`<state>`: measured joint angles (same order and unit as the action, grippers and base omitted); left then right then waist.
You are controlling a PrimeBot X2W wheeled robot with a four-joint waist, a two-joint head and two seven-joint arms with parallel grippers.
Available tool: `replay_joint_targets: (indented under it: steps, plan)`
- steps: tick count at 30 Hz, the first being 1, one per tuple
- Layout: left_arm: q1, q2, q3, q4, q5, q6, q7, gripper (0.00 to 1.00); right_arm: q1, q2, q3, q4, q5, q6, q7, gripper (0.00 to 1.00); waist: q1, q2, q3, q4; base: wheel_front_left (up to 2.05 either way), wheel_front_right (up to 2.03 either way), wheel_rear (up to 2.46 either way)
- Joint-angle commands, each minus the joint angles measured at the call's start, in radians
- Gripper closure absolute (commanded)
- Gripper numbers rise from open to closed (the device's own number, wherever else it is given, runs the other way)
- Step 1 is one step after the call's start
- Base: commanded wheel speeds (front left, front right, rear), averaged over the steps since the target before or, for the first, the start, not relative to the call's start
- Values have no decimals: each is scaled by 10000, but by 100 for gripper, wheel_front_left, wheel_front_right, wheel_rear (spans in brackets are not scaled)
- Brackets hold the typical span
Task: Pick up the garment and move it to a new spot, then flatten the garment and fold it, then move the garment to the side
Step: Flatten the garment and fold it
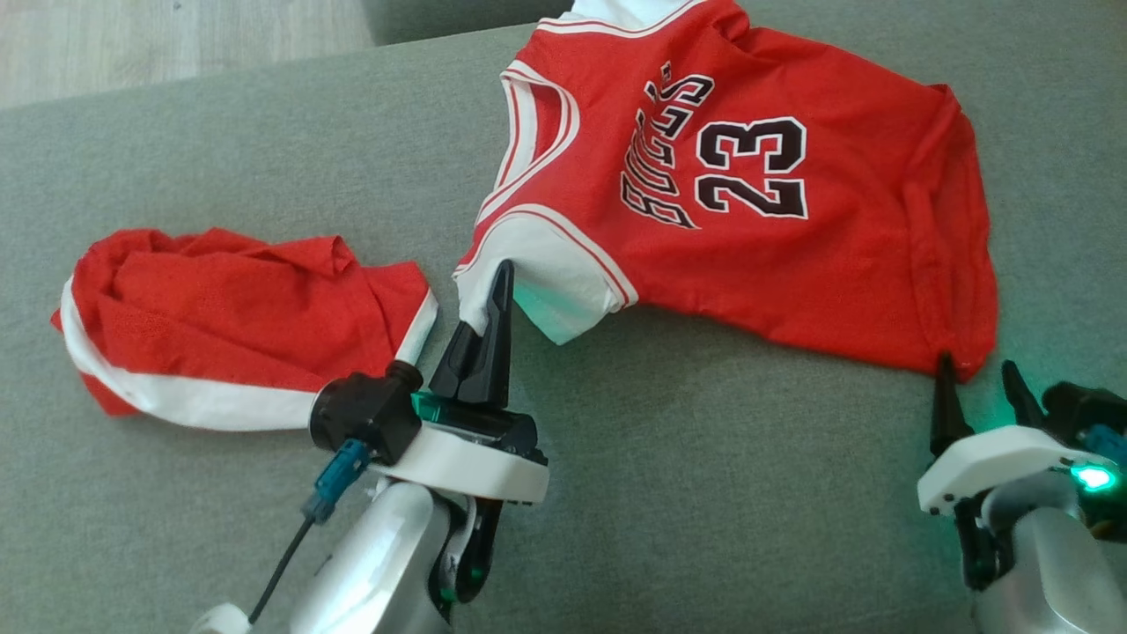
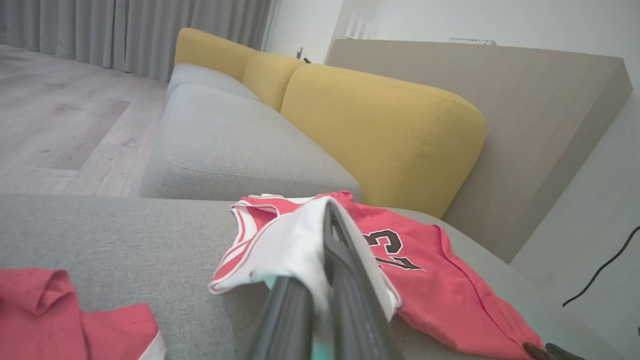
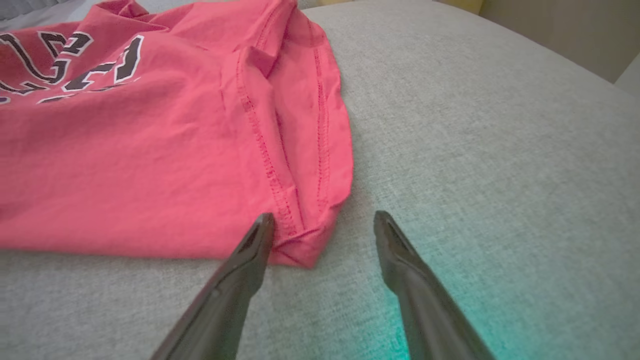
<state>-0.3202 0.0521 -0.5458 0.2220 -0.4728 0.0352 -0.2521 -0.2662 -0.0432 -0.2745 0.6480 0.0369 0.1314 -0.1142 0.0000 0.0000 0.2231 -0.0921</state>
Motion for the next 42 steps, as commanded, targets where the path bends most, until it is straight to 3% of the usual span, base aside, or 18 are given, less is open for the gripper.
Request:
replay_joint_targets:
  steps: [1, 13, 25, 39, 41, 42]
  plan:
    - [-122, -15, 261, -377, 6, 34, -96, 100, -342, -70, 324, -218, 24, -7, -128, 0, 0, 0, -9, -36, 0, 0, 0]
    - [-127, -17, 171, -274, -70, 49, -97, 100, -159, -70, 1248, -350, 402, -7, -291, 0, 0, 0, -92, -93, 0, 0, 0]
    - [-207, -18, 87, -178, -55, 16, -97, 100, -262, -70, -130, -74, -489, -7, 74, 0, 0, 0, 21, 14, 0, 0, 0]
    - [-187, -18, 87, -119, 11, -29, -97, 100, -673, -70, -47, 887, -115, -7, -90, 1, 0, 0, -1, 38, 0, 0, 0]
    - [-181, -18, 88, -90, 27, -44, -97, 100, -743, -70, -3, 1062, 55, -7, -128, 85, 0, 0, -18, 52, 0, 0, 0]
    - [-177, -18, 94, -71, 36, -51, -97, 100, -771, -70, 15, 1142, 106, -7, -165, 100, 0, 0, -37, 57, 0, 0, 0]
